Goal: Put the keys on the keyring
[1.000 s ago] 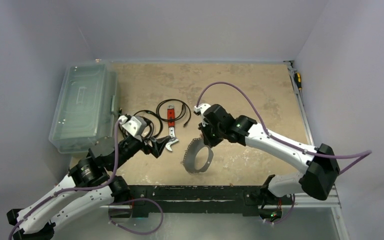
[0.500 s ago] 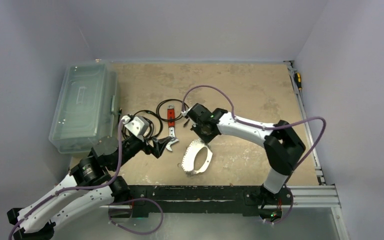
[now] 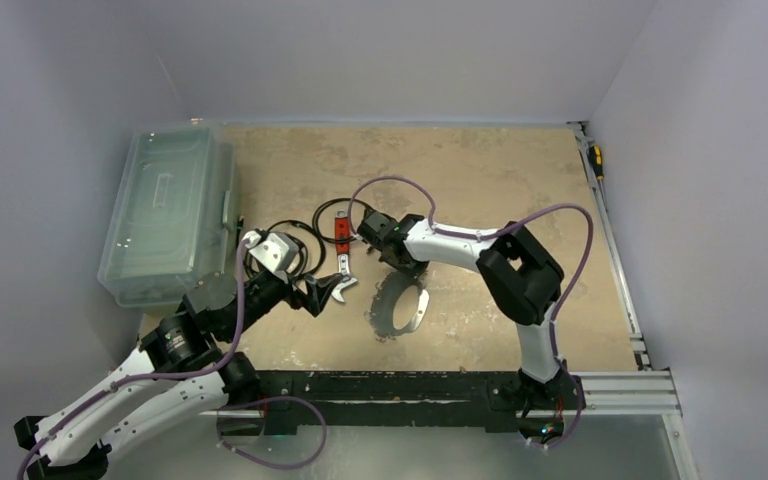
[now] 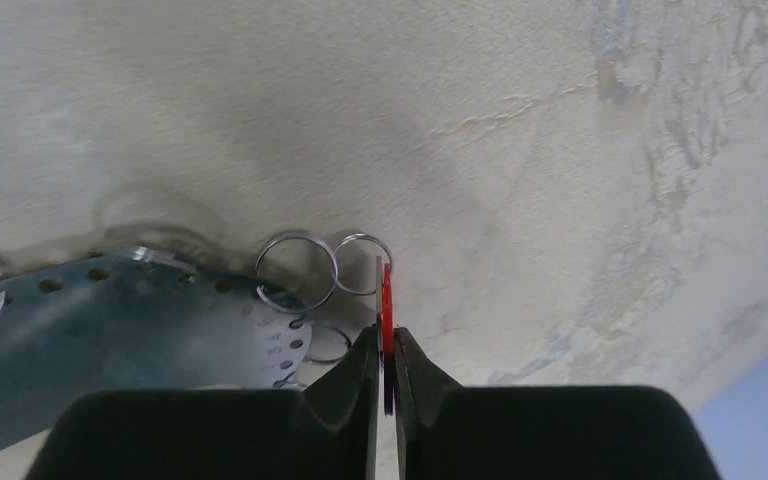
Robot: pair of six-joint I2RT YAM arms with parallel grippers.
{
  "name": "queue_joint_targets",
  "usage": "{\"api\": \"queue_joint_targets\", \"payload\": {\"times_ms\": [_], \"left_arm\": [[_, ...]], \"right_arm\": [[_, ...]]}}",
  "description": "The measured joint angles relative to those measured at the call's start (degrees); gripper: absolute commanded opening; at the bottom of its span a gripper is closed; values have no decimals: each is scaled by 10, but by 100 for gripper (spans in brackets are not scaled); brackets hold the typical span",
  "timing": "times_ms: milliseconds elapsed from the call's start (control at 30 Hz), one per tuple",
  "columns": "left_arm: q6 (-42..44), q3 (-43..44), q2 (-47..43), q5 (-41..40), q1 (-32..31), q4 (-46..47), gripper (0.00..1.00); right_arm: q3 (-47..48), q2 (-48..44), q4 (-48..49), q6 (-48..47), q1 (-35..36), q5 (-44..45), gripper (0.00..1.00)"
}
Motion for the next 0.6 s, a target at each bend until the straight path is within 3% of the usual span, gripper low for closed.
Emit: {"api": "queue_joint_targets", "payload": {"times_ms": [267,433,600], "left_arm": [[0,-1,0,0,3,0,98],[0,-1,0,-4,3,0,98],[0,-1,7,-7,3,0,98]], "right_arm": [[-2,29,83,-46,0,149,61],[-20,11,186,-59,-2,211,72],[-56,-57,251,-28,-5,207,79]]}}
